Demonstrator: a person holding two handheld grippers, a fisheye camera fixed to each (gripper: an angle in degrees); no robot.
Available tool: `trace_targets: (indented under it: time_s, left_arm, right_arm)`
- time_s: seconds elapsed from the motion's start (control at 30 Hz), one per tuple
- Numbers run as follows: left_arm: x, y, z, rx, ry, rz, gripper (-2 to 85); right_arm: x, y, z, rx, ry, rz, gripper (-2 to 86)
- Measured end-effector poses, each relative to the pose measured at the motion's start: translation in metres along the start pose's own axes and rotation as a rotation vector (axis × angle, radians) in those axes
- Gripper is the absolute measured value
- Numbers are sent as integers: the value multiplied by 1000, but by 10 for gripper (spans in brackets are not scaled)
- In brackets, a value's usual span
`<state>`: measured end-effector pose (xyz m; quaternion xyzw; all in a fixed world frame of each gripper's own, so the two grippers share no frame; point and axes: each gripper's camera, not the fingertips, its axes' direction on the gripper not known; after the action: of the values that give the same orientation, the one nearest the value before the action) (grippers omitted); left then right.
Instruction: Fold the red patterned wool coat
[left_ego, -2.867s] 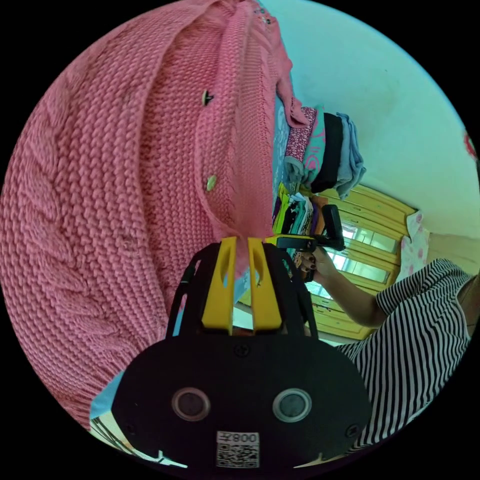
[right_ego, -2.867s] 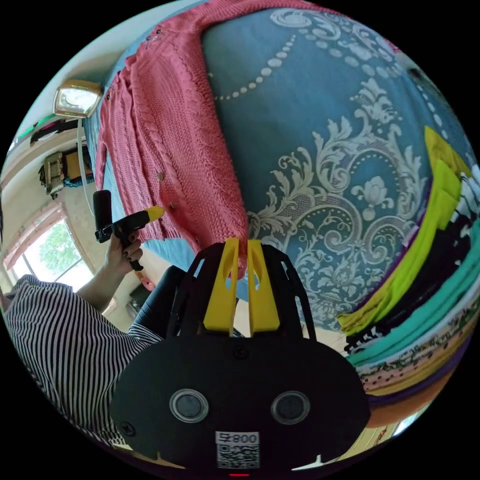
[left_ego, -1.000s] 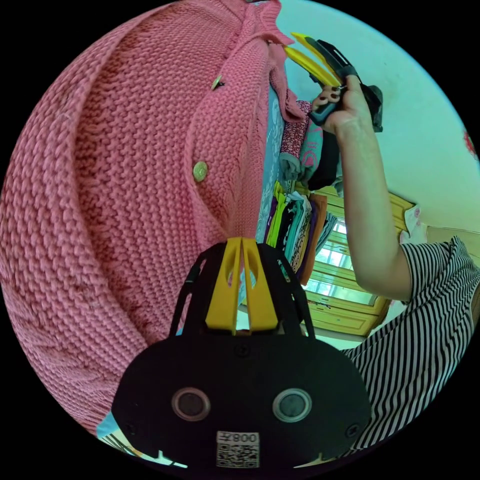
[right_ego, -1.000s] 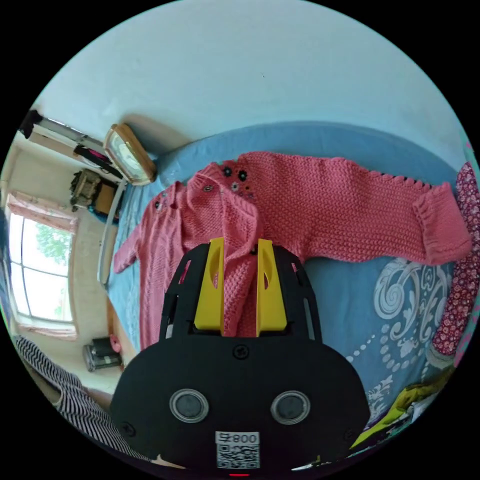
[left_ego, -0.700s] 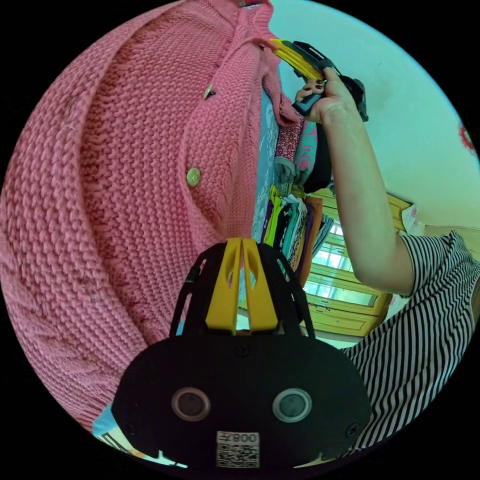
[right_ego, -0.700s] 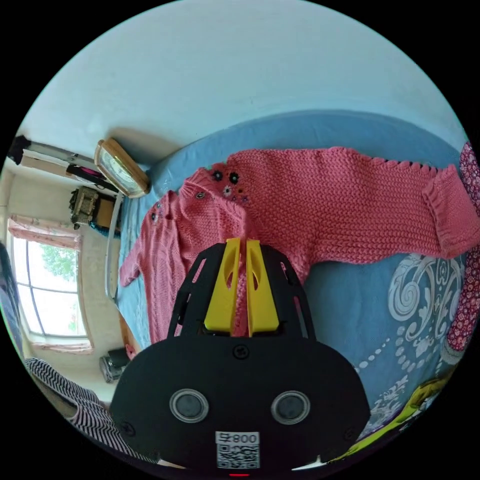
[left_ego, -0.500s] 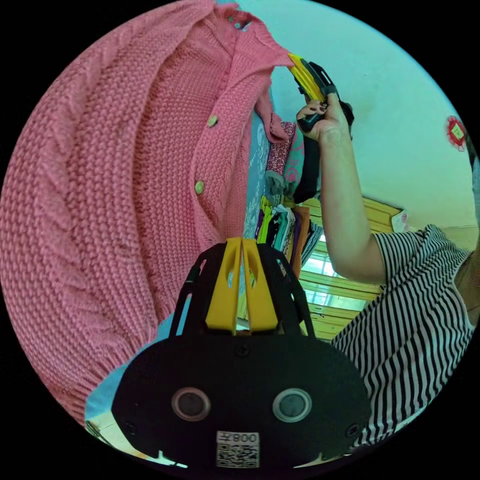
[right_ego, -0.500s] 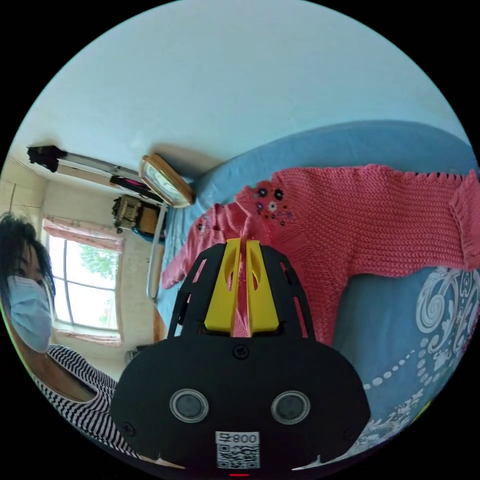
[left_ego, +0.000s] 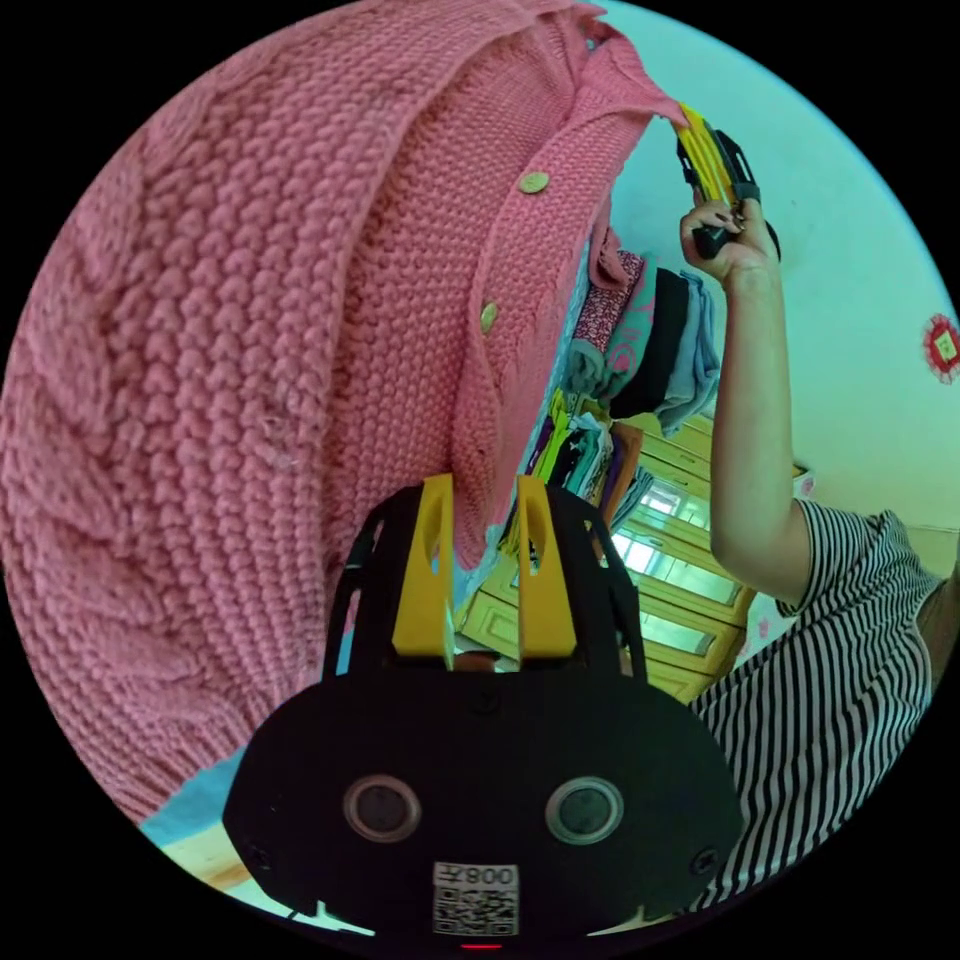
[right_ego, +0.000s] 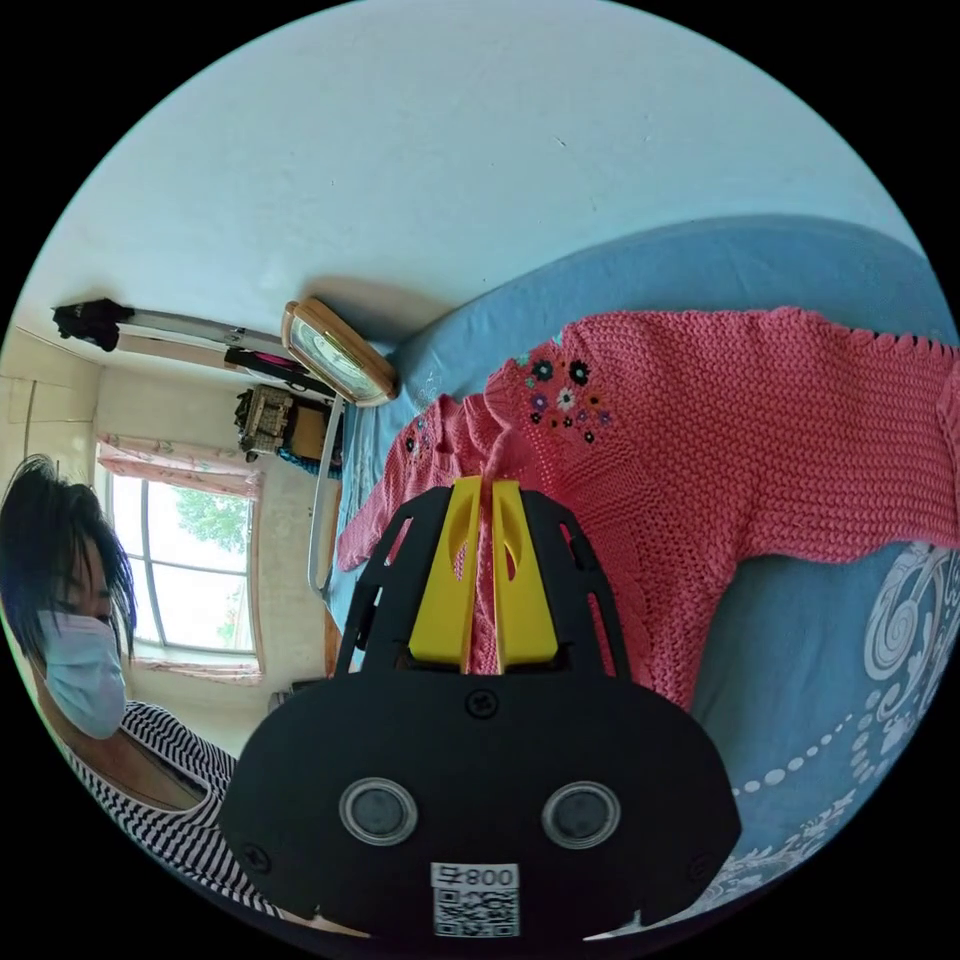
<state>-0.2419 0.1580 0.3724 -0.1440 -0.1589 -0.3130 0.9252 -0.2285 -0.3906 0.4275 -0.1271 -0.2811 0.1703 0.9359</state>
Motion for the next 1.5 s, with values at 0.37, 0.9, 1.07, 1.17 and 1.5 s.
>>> trace_targets:
  time_s: [0.37, 0.9, 1.07, 1.17, 1.5]
  left_arm:
    - [-33, 5, -30, 58, -23, -18, 44]
    - [-90, 37, -142, 208, -22, 0, 32]
    - [-118, 35, -156, 229, -17, -42, 31]
    - [-131, 34, -163, 235, -15, -51, 32]
    - [-150, 27, -190, 223, 16, -33, 67]
  right_arm:
    - [-49, -19, 6, -25, -29, -25, 16]
    - [-183, -78, 78, -102, 71, -159, 17]
    - [-221, -95, 131, -236, 226, -203, 19]
    - [-238, -98, 154, -288, 303, -218, 23]
    - [-311, -96, 186, -351, 509, -394, 45]
